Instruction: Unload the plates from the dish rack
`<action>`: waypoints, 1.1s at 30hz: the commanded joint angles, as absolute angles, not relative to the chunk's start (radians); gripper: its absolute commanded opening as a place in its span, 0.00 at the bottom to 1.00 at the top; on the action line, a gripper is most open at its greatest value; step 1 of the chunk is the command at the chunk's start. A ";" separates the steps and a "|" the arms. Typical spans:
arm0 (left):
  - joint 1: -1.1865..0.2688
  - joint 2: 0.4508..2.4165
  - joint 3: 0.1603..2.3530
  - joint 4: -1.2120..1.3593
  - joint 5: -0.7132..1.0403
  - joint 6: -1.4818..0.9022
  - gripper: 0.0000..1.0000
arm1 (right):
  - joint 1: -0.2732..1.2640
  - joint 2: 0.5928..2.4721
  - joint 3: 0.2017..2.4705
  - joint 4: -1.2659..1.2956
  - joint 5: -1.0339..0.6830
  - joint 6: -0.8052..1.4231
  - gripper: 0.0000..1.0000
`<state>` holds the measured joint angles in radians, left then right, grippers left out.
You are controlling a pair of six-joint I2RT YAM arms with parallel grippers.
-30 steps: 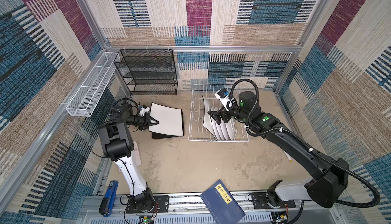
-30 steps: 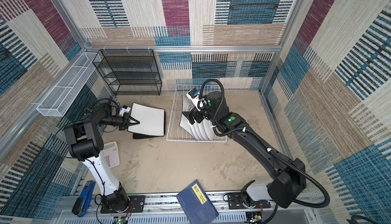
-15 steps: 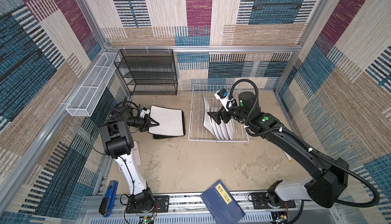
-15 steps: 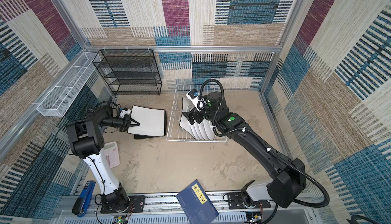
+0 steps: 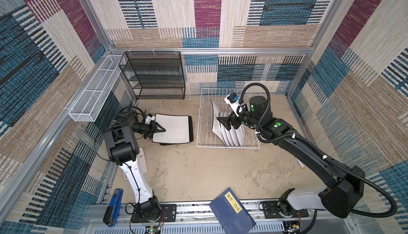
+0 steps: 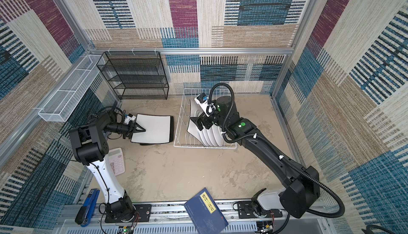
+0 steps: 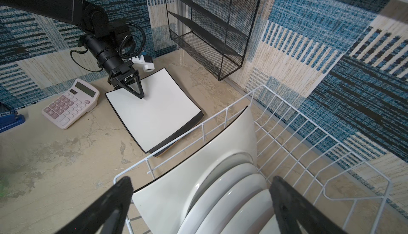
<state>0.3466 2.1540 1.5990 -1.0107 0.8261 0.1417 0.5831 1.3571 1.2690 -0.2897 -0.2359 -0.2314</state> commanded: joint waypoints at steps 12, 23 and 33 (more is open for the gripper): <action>0.348 2.133 1.591 -1.029 0.746 0.118 0.59 | 0.585 1.361 1.270 -0.282 -0.237 -0.214 0.99; 0.347 2.111 1.603 -1.034 0.660 0.082 0.60 | 0.591 1.369 1.273 -0.287 -0.221 -0.211 0.99; 0.333 2.070 1.603 -1.019 0.608 0.036 0.56 | 0.592 1.382 1.289 -0.299 -0.228 -0.224 0.99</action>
<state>0.3382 2.0869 1.5955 -1.0134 0.5999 0.0696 0.5919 1.3800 1.2732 -0.3088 -0.2260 -0.2211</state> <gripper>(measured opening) 0.567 0.991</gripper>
